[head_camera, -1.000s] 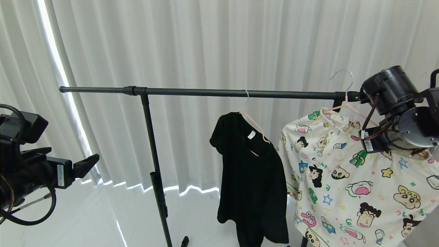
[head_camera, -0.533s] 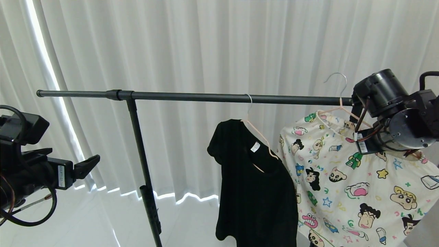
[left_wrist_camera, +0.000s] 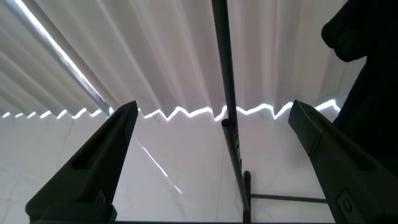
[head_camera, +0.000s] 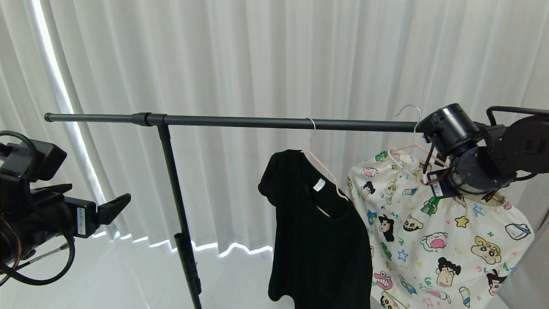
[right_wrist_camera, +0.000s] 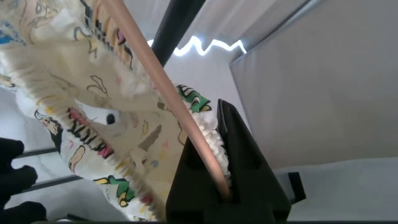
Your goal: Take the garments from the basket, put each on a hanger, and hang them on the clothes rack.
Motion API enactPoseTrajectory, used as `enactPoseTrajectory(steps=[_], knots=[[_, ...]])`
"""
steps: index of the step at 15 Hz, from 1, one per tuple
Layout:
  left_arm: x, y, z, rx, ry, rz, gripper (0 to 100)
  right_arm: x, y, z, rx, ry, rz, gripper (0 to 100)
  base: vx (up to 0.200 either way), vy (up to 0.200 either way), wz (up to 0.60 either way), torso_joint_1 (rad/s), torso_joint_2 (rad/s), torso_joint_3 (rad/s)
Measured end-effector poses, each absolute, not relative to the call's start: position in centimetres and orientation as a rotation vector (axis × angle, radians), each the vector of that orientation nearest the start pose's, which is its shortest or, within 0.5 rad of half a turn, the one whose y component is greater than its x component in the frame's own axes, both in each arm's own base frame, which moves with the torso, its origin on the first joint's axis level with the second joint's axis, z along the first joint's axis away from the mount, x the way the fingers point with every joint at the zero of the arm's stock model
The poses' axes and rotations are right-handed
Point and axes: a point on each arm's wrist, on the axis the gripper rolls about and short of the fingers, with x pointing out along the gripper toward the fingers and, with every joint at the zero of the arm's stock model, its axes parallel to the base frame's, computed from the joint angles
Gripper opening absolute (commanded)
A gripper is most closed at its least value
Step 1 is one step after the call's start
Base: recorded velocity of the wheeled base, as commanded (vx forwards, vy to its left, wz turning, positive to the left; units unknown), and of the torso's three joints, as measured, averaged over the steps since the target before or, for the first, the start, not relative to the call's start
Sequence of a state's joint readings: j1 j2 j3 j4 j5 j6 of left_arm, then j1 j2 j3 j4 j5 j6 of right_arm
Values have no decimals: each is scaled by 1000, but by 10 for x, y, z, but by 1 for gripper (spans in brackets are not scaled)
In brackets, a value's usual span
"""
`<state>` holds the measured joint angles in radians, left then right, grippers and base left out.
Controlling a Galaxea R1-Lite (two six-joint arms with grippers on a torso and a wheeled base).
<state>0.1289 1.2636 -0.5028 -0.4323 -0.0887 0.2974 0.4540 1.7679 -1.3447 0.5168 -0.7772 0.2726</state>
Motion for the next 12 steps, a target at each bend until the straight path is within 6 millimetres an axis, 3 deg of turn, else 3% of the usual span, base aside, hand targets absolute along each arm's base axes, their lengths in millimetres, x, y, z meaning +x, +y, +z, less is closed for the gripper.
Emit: enactPoseTrajectory(steps=[5, 12], knots=[[179, 18, 186, 266, 326, -26, 100, 290, 122, 200, -314, 735, -441, 0, 0, 0, 0, 0, 0, 0], [177, 18, 186, 266, 321, -27, 100, 292, 124, 197, -331, 736, -448, 0, 0, 0, 0, 0, 0, 0]])
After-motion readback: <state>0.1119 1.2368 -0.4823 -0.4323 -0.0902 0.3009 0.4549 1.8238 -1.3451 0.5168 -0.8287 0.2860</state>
